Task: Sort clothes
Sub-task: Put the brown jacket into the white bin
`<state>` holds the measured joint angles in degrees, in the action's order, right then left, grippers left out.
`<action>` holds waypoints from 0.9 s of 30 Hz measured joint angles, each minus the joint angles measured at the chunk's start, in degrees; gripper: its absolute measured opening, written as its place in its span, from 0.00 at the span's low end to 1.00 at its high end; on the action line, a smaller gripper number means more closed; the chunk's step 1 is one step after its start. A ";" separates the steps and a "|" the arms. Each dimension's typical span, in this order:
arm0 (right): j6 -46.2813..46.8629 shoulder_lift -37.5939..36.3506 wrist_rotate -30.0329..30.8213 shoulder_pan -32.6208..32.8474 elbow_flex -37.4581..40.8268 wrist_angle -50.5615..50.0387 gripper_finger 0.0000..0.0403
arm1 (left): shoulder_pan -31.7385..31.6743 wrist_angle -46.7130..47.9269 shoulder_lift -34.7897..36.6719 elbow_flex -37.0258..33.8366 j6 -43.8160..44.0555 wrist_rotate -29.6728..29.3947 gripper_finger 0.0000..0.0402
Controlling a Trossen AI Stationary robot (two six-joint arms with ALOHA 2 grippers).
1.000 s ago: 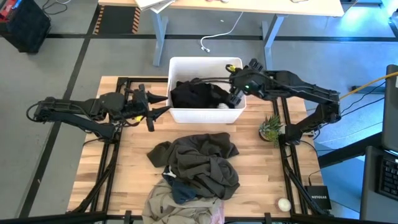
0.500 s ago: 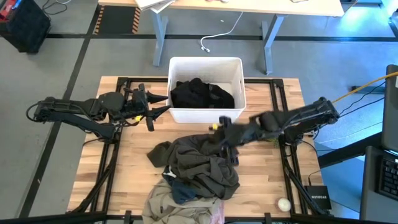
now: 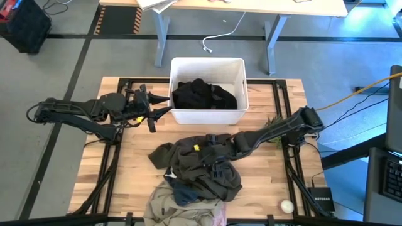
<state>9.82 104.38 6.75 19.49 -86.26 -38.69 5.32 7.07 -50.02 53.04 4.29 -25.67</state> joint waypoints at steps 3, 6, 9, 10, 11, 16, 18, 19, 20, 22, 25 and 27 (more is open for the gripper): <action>-1.21 2.99 0.18 -0.08 0.00 -0.69 0.78 | 0.00 0.03 0.00 0.00 0.00 0.00 0.45; -3.16 5.35 0.21 -0.47 -0.01 -0.91 0.78 | 0.00 0.05 0.00 -0.02 0.00 0.00 0.45; -4.13 7.32 0.23 -0.92 -0.07 -0.26 0.78 | 0.00 0.00 0.00 -0.02 0.00 0.00 0.45; -4.39 7.79 0.28 -0.97 -0.07 0.03 0.77 | 0.00 -0.02 0.00 -0.02 -0.10 0.00 0.45; -4.95 8.18 0.60 -1.19 -0.07 0.46 0.75 | 0.00 -0.29 0.00 -0.02 -0.38 -0.02 0.45; -7.94 8.90 1.23 -1.15 -0.07 1.58 0.56 | -0.07 -0.68 0.02 -0.02 -1.27 -0.02 0.45; -8.70 8.89 1.65 -1.11 -0.07 1.72 0.43 | -0.07 -0.70 0.02 -0.02 -1.27 -0.02 0.45; -8.83 8.78 1.90 -1.07 -0.10 1.58 0.35 | -0.07 -0.70 0.02 -0.02 -1.27 -0.02 0.45; -8.89 8.62 2.32 -1.07 -0.32 1.01 0.27 | -0.07 -0.70 0.02 -0.02 -1.27 -0.04 0.45; -9.59 8.51 2.64 -1.07 -1.71 -0.83 0.11 | -0.07 -0.72 0.02 -0.02 -1.29 -0.04 0.45; -10.30 7.98 3.45 -0.38 -5.41 -6.72 0.05 | -0.07 -0.70 0.02 -0.02 -1.29 -0.04 0.45; -10.29 7.57 5.45 0.05 -8.39 -9.94 0.07 | -0.07 -0.76 0.02 -0.02 -1.29 -0.04 0.45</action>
<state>-0.46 111.94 12.20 19.54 -94.65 -48.63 5.26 6.31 -50.00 53.01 3.01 -25.71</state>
